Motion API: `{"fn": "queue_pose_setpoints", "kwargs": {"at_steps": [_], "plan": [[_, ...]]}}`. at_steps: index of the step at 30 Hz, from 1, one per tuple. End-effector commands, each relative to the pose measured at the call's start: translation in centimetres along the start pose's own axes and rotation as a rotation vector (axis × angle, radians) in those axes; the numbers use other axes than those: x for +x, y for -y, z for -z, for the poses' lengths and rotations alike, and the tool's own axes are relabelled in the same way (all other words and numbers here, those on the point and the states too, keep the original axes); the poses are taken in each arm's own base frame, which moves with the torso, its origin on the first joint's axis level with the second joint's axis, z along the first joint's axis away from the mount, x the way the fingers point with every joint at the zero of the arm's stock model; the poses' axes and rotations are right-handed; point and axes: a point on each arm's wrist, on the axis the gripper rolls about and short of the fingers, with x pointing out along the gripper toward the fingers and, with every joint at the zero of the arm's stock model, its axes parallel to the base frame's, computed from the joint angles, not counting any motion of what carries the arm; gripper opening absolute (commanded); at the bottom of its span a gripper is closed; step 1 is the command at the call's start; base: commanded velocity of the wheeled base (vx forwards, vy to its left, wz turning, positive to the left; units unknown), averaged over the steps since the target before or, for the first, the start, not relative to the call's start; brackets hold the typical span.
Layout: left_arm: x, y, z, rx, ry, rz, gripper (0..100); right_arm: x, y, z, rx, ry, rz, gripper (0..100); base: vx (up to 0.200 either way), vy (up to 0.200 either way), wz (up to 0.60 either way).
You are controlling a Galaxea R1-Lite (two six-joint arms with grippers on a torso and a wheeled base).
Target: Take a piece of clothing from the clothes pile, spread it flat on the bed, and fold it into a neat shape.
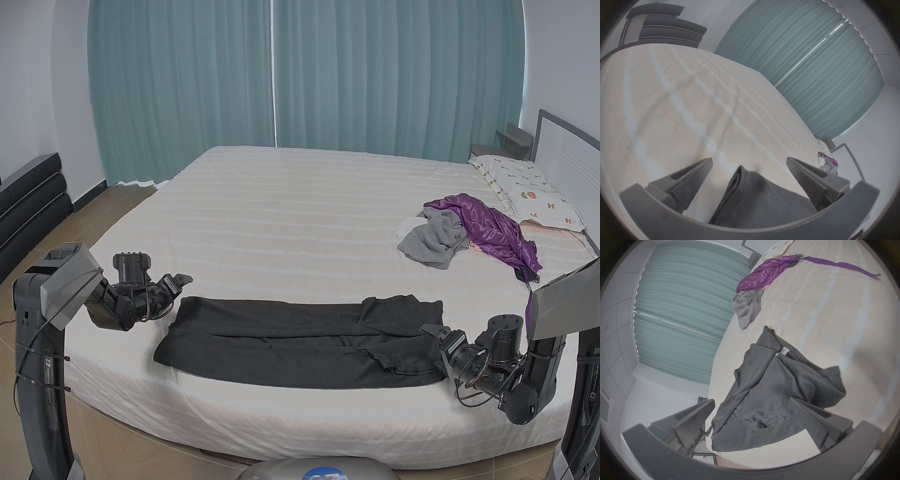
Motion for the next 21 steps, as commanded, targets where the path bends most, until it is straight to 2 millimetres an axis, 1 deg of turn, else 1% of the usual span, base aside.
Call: {"fn": "queue_pose_setpoints", "kwargs": {"at_steps": [1,4,13,21], "plan": [[-3.1,1.1,-0.7,-0.004,-0.017,0.024,100,0.1,0.0,0.0,0.0,0.003,-0.009,100,0.0,0.0,0.0],[-3.2,1.2,0.2,0.017,-0.076,0.056,100,0.1,0.1,0.0,0.0,0.002,-0.006,100,0.0,0.0,0.0],[-3.0,0.8,0.9,0.076,-0.109,0.044,100,0.1,0.1,0.1,-0.001,-0.001,-0.006,100,0.0,0.0,0.0],[-3.3,-0.4,2.6,0.126,-0.166,0.008,100,0.0,0.1,0.1,-0.002,-0.003,-0.005,100,0.0,0.0,0.0]]}}
